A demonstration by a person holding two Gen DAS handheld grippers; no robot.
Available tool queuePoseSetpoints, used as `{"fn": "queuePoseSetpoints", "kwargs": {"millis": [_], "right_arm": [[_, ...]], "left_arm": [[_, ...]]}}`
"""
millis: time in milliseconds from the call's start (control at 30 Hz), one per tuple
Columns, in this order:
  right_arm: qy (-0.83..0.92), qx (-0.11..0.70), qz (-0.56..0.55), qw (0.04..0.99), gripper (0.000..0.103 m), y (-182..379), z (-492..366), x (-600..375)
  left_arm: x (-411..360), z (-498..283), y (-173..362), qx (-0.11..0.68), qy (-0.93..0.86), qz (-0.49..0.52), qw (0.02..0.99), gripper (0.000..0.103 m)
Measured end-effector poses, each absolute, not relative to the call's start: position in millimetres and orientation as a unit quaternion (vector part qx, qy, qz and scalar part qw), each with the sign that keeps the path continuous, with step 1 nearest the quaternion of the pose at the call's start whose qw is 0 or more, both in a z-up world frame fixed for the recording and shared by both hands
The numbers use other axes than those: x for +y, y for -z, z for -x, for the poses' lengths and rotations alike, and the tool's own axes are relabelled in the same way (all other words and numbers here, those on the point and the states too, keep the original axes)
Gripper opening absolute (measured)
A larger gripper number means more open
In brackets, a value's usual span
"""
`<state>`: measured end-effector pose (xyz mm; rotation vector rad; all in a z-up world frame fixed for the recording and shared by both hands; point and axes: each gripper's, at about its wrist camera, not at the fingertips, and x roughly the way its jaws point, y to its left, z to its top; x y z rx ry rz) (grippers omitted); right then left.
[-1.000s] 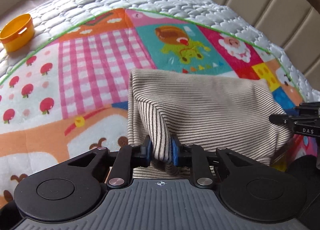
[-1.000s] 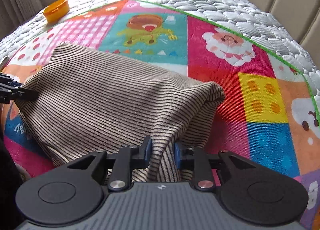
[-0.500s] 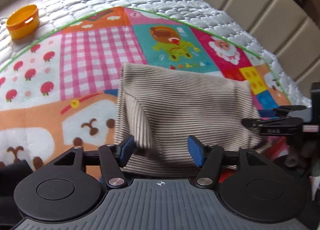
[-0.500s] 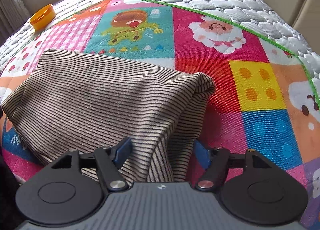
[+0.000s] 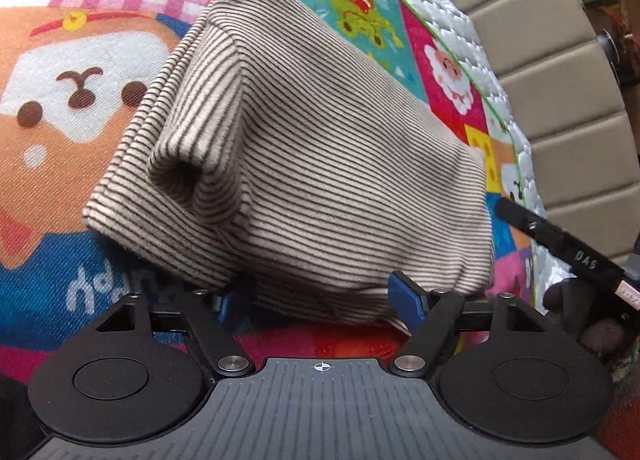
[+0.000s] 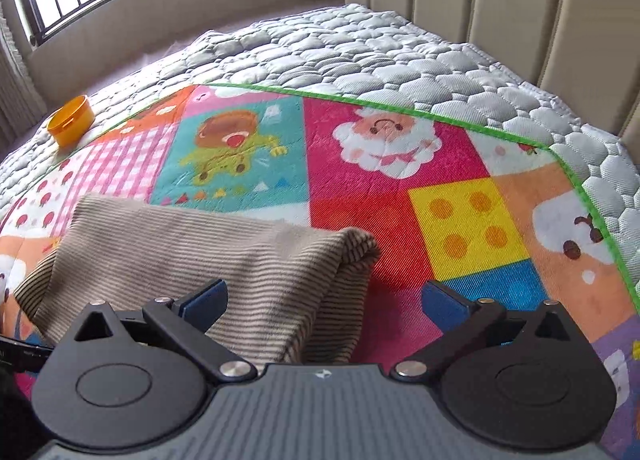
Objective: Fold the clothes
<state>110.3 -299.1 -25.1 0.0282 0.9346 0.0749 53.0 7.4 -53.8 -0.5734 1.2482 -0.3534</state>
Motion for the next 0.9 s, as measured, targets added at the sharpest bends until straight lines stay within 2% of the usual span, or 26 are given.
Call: {"fn": "queuePoseSetpoints", "kwargs": {"millis": [67,133,267,400,533,667,767,900], "right_arm": [[-0.024,0.442,-0.015,0.896,0.103,25,-119,-302],[-0.007,0.439,-0.003,0.898,0.103,34,-135,-299],[0.011,0.449,0.021,0.893,0.103,56,-162,-291],[0.016,0.458,0.016,0.889,0.103,77,-161,-282],[0.026,0.464,-0.031,0.885,0.103,83,-145,-275],[0.011,0.486,-0.046,0.873,0.103,80,-125,-252],[-0.024,0.489,0.006,0.872,0.103,77,-108,-216],[-0.031,0.482,0.027,0.875,0.103,81,-97,-197]], "left_arm": [[9,-59,52,0.56,0.159,0.249,0.774,0.053],[9,-68,50,0.548,0.153,0.231,0.79,0.047],[15,-90,51,0.544,0.151,0.229,0.793,0.044],[13,-134,38,0.519,0.152,0.159,0.826,0.044],[20,-197,30,0.479,0.129,0.101,0.863,0.052],[33,-246,33,0.459,0.103,0.089,0.878,0.069],[33,-253,32,0.449,0.106,0.059,0.885,0.075],[35,-238,24,0.44,0.097,0.029,0.892,0.077]]}}
